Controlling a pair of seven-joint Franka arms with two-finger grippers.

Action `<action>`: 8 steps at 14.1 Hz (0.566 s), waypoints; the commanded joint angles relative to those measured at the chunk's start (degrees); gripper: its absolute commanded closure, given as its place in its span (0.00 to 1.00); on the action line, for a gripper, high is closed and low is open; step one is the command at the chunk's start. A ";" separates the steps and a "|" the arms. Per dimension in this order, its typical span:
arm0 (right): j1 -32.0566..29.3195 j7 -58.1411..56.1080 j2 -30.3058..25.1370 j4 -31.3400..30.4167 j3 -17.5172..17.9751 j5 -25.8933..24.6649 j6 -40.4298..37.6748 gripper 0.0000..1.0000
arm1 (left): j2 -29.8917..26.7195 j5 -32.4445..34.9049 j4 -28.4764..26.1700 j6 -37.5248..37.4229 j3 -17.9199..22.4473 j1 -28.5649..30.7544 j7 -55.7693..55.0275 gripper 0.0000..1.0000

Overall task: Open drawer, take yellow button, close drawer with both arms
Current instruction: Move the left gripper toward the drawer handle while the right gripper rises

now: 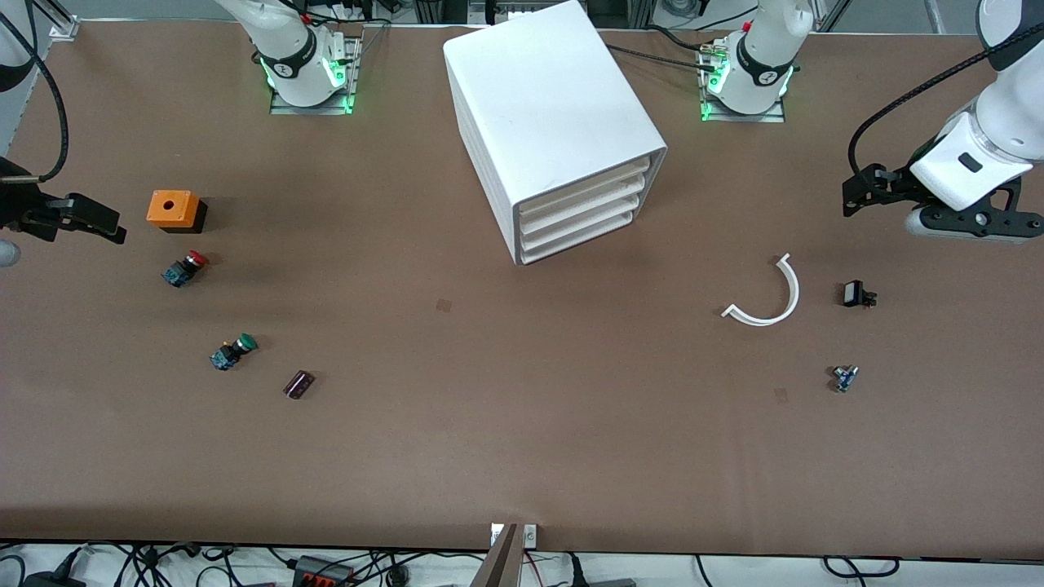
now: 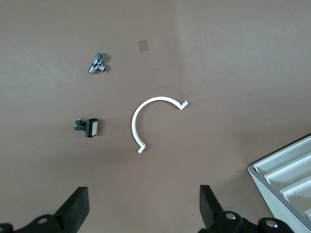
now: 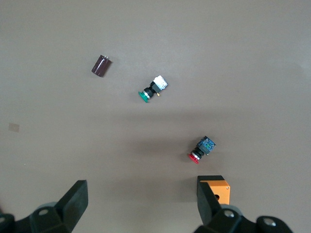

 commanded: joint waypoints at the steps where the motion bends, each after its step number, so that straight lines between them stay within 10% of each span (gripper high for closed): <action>1: -0.08 -0.25 -1.07 -1.52 0.44 -0.65 0.67 0.00 | -0.02 -0.84 0.91 -1.04 -0.02 -0.03 0.35 0.00; 8: 3.16 0.45 -0.28 -1.34 0.44 -0.04 0.32 0.00 | 0.68 -0.22 0.91 -1.22 -0.29 -0.74 -0.18 0.00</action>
